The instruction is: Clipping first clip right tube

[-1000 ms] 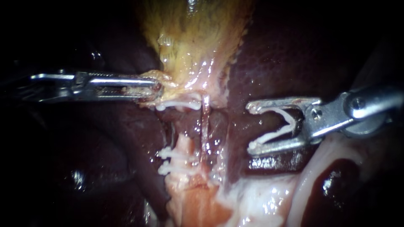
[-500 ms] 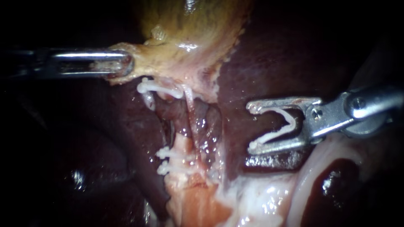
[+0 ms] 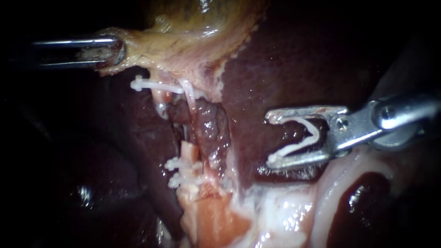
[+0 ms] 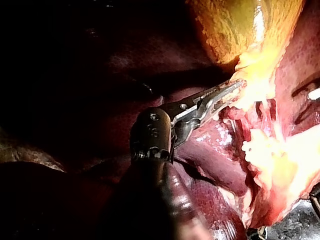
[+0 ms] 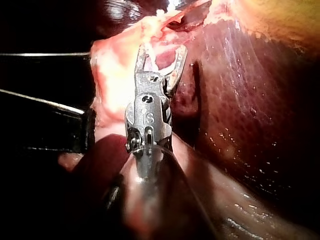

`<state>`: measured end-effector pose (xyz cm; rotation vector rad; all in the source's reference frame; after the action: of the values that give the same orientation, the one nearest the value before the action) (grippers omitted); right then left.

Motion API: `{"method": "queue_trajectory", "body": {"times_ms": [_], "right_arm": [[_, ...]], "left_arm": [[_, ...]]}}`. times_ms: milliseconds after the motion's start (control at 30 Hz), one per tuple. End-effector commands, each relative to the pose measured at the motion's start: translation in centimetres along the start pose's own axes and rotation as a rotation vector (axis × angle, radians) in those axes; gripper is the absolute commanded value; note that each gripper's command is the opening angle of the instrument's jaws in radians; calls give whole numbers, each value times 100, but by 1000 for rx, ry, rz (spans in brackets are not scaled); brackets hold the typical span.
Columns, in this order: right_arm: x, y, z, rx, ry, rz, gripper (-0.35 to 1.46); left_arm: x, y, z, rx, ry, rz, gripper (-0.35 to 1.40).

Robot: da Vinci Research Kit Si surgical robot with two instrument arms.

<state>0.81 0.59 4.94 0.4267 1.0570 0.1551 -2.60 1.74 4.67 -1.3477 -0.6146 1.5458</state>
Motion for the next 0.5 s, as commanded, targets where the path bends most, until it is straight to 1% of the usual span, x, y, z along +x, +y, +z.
{"method": "queue_trajectory", "body": {"times_ms": [33,100,200,300,500], "right_arm": [[1,0,3,3,0,20,49],[2,0,10,12,-1,61,49],[3,-1,22,34,-2,95,49],[1,-3,34,73,-4,112,49],[-4,-5,66,108,-12,152,49]], "left_arm": [[-1,0,1,2,0,1,-35],[-1,1,1,0,-1,0,-35],[-1,2,2,1,-1,0,-35],[-1,3,4,0,-1,0,-35],[-1,5,5,1,0,0,-35]]}}
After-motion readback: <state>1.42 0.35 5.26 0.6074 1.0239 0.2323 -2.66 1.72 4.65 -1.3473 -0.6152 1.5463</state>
